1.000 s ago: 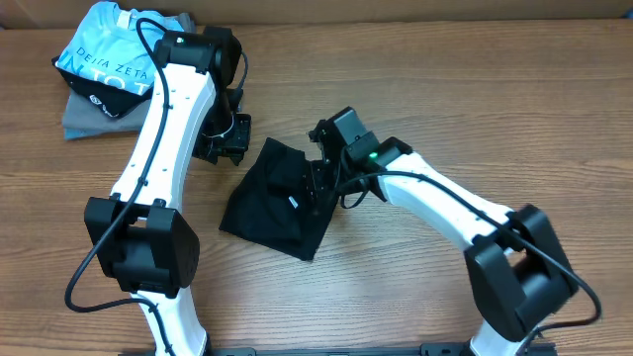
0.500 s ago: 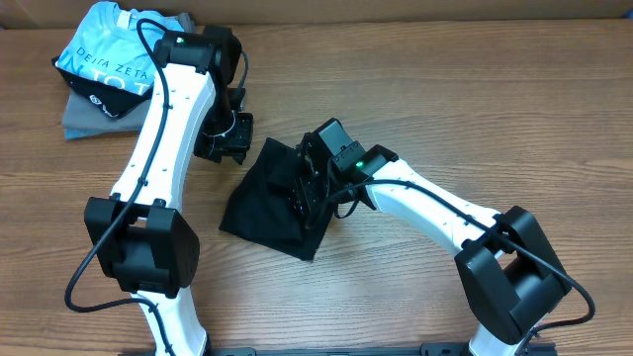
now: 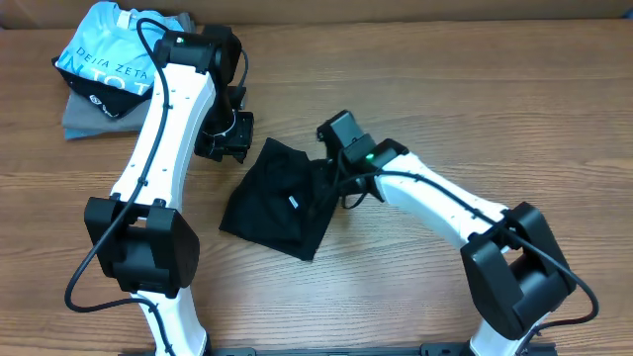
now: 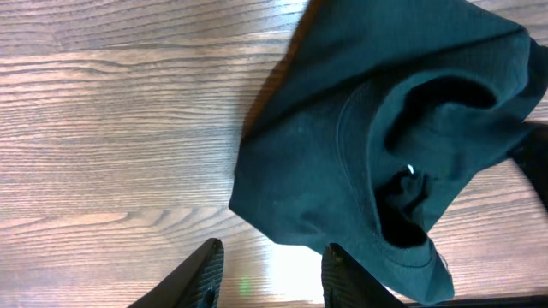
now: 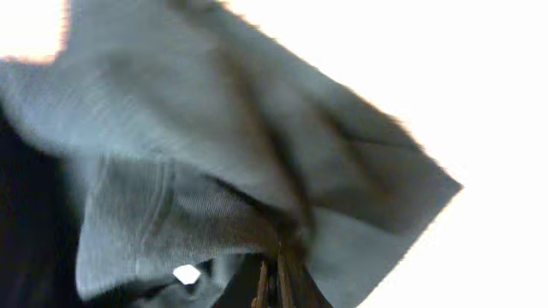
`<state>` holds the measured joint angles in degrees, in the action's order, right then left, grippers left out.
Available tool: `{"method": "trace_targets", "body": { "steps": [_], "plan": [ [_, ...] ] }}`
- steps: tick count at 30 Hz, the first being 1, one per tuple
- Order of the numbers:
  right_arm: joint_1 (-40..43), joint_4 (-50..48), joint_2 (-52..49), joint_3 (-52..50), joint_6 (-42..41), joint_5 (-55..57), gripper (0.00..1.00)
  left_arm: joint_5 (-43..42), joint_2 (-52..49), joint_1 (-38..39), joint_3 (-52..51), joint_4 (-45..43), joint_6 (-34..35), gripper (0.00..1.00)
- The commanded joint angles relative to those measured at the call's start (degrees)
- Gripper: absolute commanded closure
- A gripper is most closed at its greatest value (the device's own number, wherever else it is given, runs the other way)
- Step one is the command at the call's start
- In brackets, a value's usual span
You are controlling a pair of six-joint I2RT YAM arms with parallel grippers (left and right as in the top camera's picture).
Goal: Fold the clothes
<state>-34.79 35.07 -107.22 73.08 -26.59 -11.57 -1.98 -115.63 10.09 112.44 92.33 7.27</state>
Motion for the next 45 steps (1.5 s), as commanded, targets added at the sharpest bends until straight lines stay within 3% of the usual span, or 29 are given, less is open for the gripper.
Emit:
{"method": "trace_targets", "body": {
  "steps": [1, 4, 8, 10, 14, 17, 24, 28, 30, 33, 35, 37, 38, 45],
  "plan": [
    [2.7, 0.7, 0.4, 0.4, -2.8, -1.8, 0.92, -0.8, 0.0, -0.1, 0.7, -0.2, -1.1, 0.59],
    [5.0, 3.6, 0.4, 0.4, -3.8, -4.8, 0.75, -0.8, 0.0, -0.1, 0.7, -0.2, -1.6, 0.59],
    [7.2, 6.2, 0.5, 0.6, -4.9, -5.6, 0.74, -0.8, 0.0, -0.1, 0.7, -0.3, -1.6, 0.59],
    [7.9, 5.8, 1.1, 0.9, -1.4, -10.5, 0.74, -0.8, 0.0, -0.1, 0.7, -0.4, -1.7, 0.58],
    [7.6, 3.5, 3.5, 0.9, 5.9, -21.4, 0.63, -0.8, 0.0, -0.1, 0.7, -0.4, -2.2, 0.56],
    [7.0, 3.4, 4.0, 0.9, 3.2, -27.1, 0.6, -0.8, 0.0, 0.0, 0.7, -0.4, -2.2, 0.56],
    [4.7, -1.0, 3.9, 0.7, -6.7, -24.8, 0.51, -0.8, 0.0, -0.1, 0.7, -0.7, -2.2, 0.55],
    [3.9, -2.1, 3.9, 0.7, -8.0, -19.9, 0.55, -0.8, 0.0, -0.1, 0.7, -0.7, -2.2, 0.55],
    [3.4, -2.1, 3.9, 0.6, -8.0, -18.4, 0.41, -0.8, 0.0, 0.0, 0.7, -0.7, -2.2, 0.55],
    [2.1, -2.7, 3.9, 0.2, -7.9, -15.8, 0.39, -0.8, 0.0, 0.0, 0.7, -0.9, -2.1, 0.55],
    [1.2, -2.9, 3.7, 0.2, -8.0, -12.5, 0.39, -0.9, 0.0, 0.0, 0.7, -0.9, -2.1, 0.55],
    [0.2, -3.1, 3.2, 0.1, -9.7, -8.2, 0.47, -1.0, 0.0, 0.0, 0.7, -0.9, -2.1, 0.56],
    [0.0, -3.6, 2.9, 0.0, -11.9, -6.4, 0.56, -1.0, 0.0, 0.0, 0.7, -0.8, -2.1, 0.56],
    [1.8, -4.5, 2.6, 0.0, -12.7, -1.3, 0.84, -1.0, 0.0, 0.0, 0.7, -0.7, -2.1, 0.56]
  ]
}}
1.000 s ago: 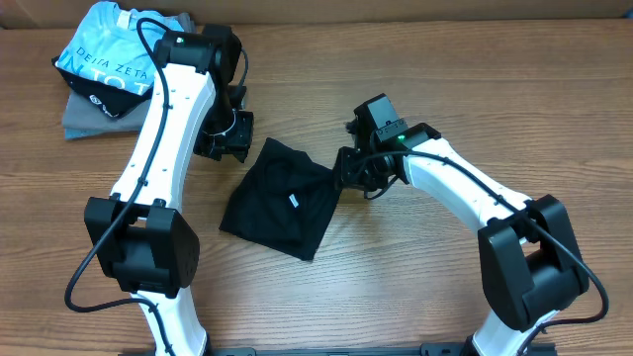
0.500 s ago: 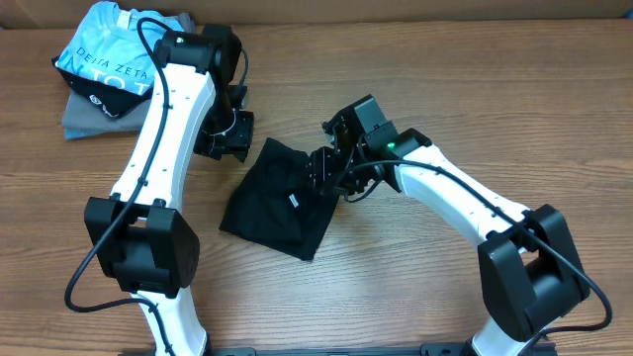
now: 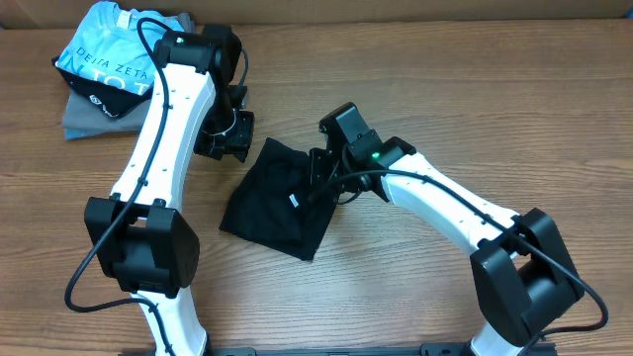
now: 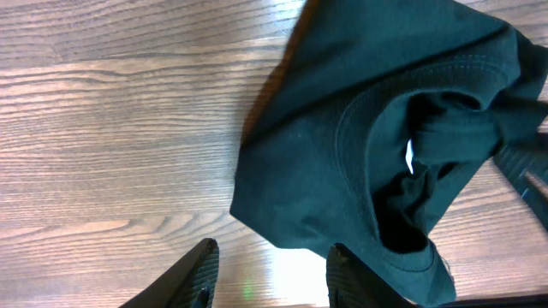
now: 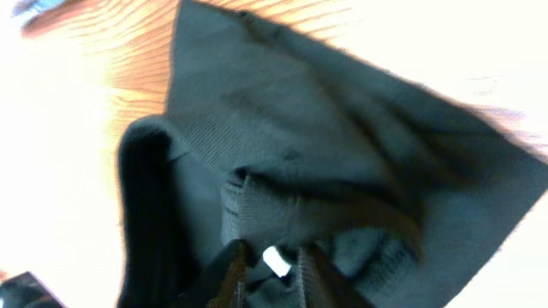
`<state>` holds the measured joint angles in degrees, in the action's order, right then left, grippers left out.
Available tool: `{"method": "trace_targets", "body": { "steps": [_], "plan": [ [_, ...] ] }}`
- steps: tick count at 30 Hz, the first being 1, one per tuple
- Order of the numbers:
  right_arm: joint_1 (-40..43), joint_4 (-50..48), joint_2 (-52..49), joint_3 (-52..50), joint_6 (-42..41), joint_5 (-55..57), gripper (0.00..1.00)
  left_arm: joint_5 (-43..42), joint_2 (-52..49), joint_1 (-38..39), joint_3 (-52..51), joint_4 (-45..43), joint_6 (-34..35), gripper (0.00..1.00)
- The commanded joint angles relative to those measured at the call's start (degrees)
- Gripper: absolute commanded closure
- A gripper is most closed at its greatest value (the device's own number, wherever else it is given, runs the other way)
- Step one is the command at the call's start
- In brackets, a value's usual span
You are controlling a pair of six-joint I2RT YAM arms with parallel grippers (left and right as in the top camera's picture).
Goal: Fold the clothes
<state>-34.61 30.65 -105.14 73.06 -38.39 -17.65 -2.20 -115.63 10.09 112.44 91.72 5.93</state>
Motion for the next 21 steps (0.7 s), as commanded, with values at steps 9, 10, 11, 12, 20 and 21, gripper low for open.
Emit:
{"method": "trace_targets", "body": {
  "steps": [9, 10, 11, 12, 20, 21],
  "plan": [
    [7.1, 4.7, 0.5, 0.0, -0.9, 4.8, 0.96, -0.8, 0.0, 0.0, 0.7, 0.0, -0.8, 0.56],
    [7.4, 5.2, 0.5, 0.0, -0.9, 4.8, 0.96, -0.8, 0.0, 0.0, 0.7, 0.0, -0.8, 0.56],
    [7.8, 6.3, 0.5, 0.0, -0.9, 4.8, 0.92, -0.8, 0.0, 0.0, 0.7, 0.0, -0.9, 0.56],
    [8.0, 7.0, 0.5, 0.0, -0.9, 4.8, 0.9, -0.8, 0.0, 0.0, 0.7, 0.0, -0.9, 0.55],
    [9.3, 12.6, 0.5, 0.0, -0.9, 6.5, 0.9, -0.2, 0.0, 0.0, 0.7, 0.7, -1.7, 0.55],
    [9.6, 12.9, 0.5, 0.0, -0.8, 6.4, 0.86, -0.2, 0.0, -0.1, 0.7, 0.8, -1.7, 0.55]
  ]
}}
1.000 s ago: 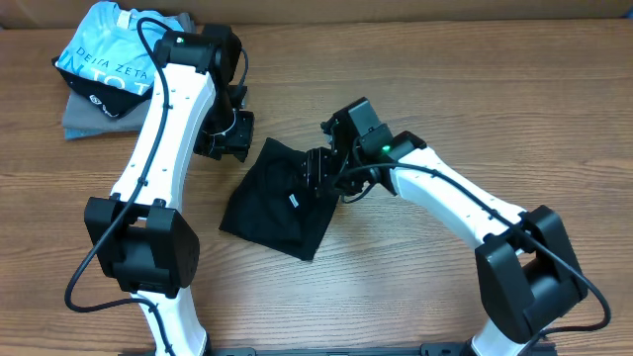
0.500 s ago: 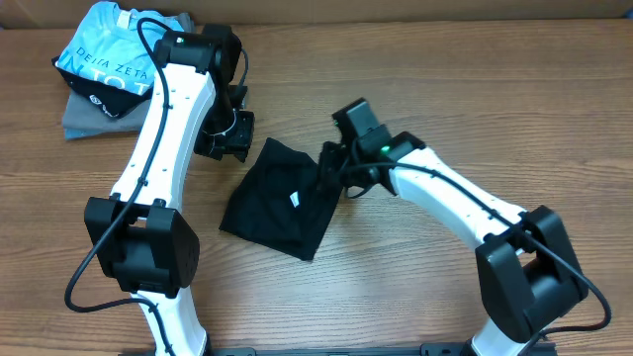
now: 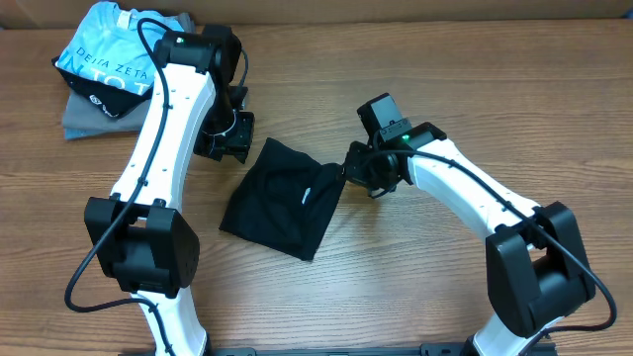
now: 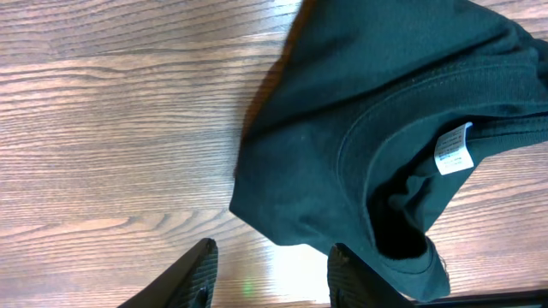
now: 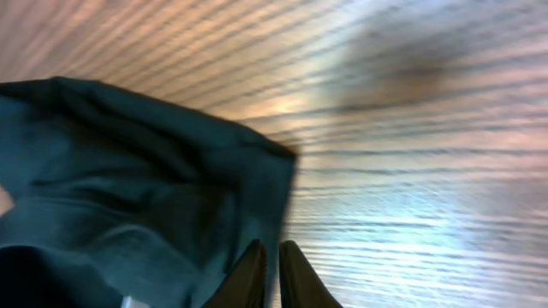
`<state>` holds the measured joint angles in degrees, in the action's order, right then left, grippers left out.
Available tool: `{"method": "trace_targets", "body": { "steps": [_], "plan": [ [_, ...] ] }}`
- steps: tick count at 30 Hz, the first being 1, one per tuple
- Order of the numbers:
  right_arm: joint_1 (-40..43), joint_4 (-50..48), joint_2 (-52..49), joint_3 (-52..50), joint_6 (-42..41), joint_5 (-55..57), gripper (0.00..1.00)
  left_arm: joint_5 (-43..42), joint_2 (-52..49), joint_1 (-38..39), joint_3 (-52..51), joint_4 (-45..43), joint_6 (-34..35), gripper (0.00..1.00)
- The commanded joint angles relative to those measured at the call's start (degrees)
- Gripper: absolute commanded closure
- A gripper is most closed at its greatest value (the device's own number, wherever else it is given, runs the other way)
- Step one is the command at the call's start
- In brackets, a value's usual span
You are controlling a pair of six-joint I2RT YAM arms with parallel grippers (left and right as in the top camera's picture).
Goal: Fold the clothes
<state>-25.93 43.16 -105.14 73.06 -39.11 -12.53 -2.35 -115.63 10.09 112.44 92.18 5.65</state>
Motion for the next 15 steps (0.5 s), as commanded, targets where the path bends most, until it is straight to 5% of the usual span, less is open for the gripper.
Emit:
{"method": "trace_targets", "body": {
  "steps": [1, 6, 10, 12, 15],
  "plan": [
    [0.9, 0.6, 0.6, 0.0, 0.4, 0.8, 0.83, 0.0, 0.0, 0.0, 0.7, 0.3, -1.4, 0.55],
    [0.6, -0.5, 2.8, 0.1, 18.7, -19.7, 0.69, 0.0, 0.0, -0.1, 0.7, 0.7, -1.9, 0.51],
    [-1.6, 3.5, 4.5, 0.1, 20.5, -27.3, 0.59, 0.0, 0.0, -0.1, 0.7, 2.8, -2.5, 0.5],
    [-3.3, 5.3, 4.5, 0.1, 20.2, -27.4, 0.6, -0.1, 0.0, 0.0, 0.5, 3.7, -2.5, 0.51],
    [-5.9, 6.4, 4.5, 0.0, 19.0, -26.4, 0.7, -0.2, 0.0, -0.1, -0.8, 3.8, -2.5, 0.67]
  ]
}}
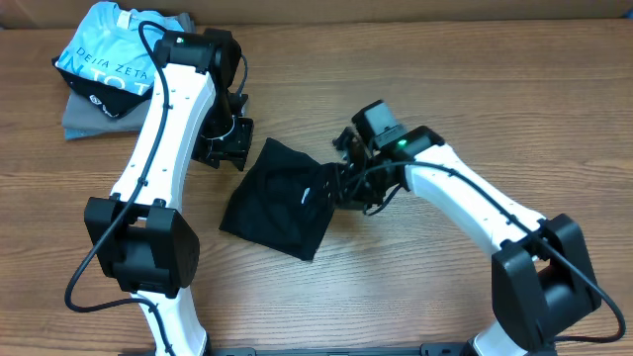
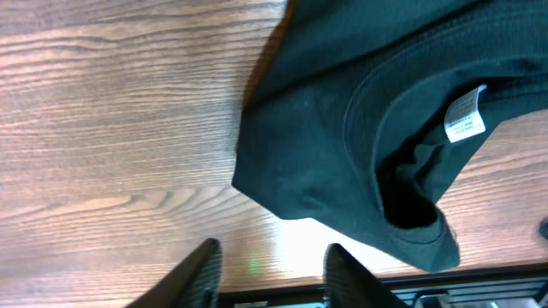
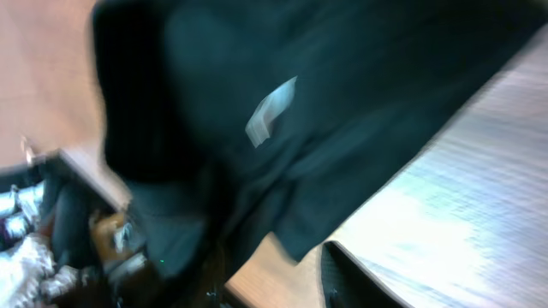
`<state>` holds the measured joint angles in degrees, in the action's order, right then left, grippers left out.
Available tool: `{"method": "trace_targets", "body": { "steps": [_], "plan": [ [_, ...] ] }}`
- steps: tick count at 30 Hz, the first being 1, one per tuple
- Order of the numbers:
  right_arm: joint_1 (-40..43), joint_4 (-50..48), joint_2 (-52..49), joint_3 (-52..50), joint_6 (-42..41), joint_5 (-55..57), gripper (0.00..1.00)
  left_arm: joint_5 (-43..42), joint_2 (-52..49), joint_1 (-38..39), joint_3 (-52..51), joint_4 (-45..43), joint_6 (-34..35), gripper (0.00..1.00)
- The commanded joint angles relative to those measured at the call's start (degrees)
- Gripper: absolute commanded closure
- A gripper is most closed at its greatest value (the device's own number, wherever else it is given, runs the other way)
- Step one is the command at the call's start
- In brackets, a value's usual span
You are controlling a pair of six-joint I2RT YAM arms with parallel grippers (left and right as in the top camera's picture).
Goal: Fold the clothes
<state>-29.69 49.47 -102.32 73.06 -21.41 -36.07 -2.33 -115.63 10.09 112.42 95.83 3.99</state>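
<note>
A black garment (image 1: 275,201) lies crumpled on the wooden table, its collar and white tag (image 1: 309,195) facing up. My right gripper (image 1: 346,185) sits low at the garment's right edge, open; in the blurred right wrist view the cloth (image 3: 282,77) fills the frame above the gripper (image 3: 274,275). My left gripper (image 1: 224,148) hovers by the garment's far left corner. It is open over bare wood (image 2: 272,278), with the garment (image 2: 342,145) and tag (image 2: 465,120) ahead of it.
A pile of folded clothes sits at the far left corner: a light blue printed shirt (image 1: 99,54) on top of a grey one (image 1: 77,121). The table's back edge (image 1: 415,22) runs along the top.
My right gripper was shut over bare wood just right of the garment. Now it is open and further left, at the garment's right edge. The left gripper shifted slightly; the garment lies as before.
First my right gripper was shut on a fold of the black garment. Then it was over the garment's middle with cloth and tag at its fingers. Later the garment lay flat, tag up, gripper shut off to the right. Now it is open at the edge. The left stayed open.
</note>
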Motion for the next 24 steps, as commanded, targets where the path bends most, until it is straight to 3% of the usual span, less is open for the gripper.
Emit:
{"method": "trace_targets", "body": {
  "steps": [1, 5, 8, 13, 16, 19, 21, 22, 24],
  "plan": [
    [-2.4, -0.1, 1.6, 0.0, 0.3, -1.4, 0.71, -0.3, 0.0, -0.1, -1.4, -0.1, -0.8, 0.72],
    [-2.5, -2.1, 1.6, 0.0, -1.3, -1.9, 0.8, -0.7, 0.0, 0.0, -5.8, -1.8, -1.1, 0.87],
    [-3.5, -1.1, 1.6, 0.0, -1.3, -3.6, 0.65, -6.0, 0.0, -0.1, -11.9, -6.3, -2.8, 0.9],
    [-6.9, 0.3, 0.7, -0.2, -1.3, -3.4, 0.56, -10.2, 0.0, -0.1, -20.6, -13.7, -2.7, 0.9],
    [-8.9, 1.1, -0.1, -0.4, -2.8, -1.2, 0.58, -10.2, 0.0, -0.1, -26.0, -17.5, -2.5, 0.9],
    [-9.7, 0.5, -0.6, -0.8, -4.4, -0.9, 0.68, -9.9, 0.0, -0.2, -30.4, -20.7, -1.8, 0.9],
    [-9.8, 0.0, -0.7, -1.4, -5.8, -0.9, 0.69, -9.4, 0.0, -0.4, -33.0, -23.0, -1.2, 0.9],
    [-9.8, -0.5, -0.7, -1.8, -6.6, -0.9, 0.67, -9.5, 0.0, -0.6, -33.9, -23.8, -1.1, 0.9],
    [-9.8, -2.2, -0.7, -3.2, -7.8, -0.9, 0.44, -9.5, 0.0, -0.9, -35.0, -24.9, -0.7, 0.9]
  ]
}}
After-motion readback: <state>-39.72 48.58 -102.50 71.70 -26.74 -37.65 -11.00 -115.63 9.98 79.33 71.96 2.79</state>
